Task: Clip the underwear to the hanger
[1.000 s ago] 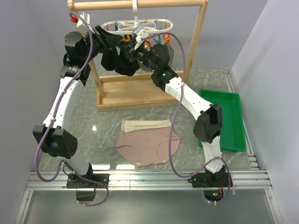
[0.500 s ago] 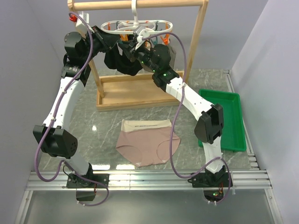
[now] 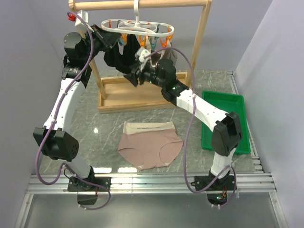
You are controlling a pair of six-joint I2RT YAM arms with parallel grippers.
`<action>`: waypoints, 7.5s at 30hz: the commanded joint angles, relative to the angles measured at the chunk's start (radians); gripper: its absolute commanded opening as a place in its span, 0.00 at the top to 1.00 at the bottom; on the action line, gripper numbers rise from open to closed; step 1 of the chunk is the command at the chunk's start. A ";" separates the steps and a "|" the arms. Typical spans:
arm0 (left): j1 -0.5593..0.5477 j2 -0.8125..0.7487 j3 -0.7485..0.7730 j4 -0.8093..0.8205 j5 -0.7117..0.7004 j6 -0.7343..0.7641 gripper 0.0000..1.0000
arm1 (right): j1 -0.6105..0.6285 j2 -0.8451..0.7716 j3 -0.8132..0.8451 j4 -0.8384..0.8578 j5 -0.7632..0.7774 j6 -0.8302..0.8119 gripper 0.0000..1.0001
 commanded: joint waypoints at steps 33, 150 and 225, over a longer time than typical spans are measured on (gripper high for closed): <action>0.001 -0.028 -0.008 0.088 -0.015 -0.021 1.00 | 0.340 0.292 0.130 -0.936 0.572 0.790 0.17; 0.010 -0.037 -0.037 0.150 0.011 -0.024 1.00 | 0.295 0.284 0.035 -0.948 0.649 0.853 0.10; 0.052 -0.060 -0.080 0.141 0.084 -0.045 1.00 | 0.235 -0.159 -0.577 0.434 0.767 -0.082 1.00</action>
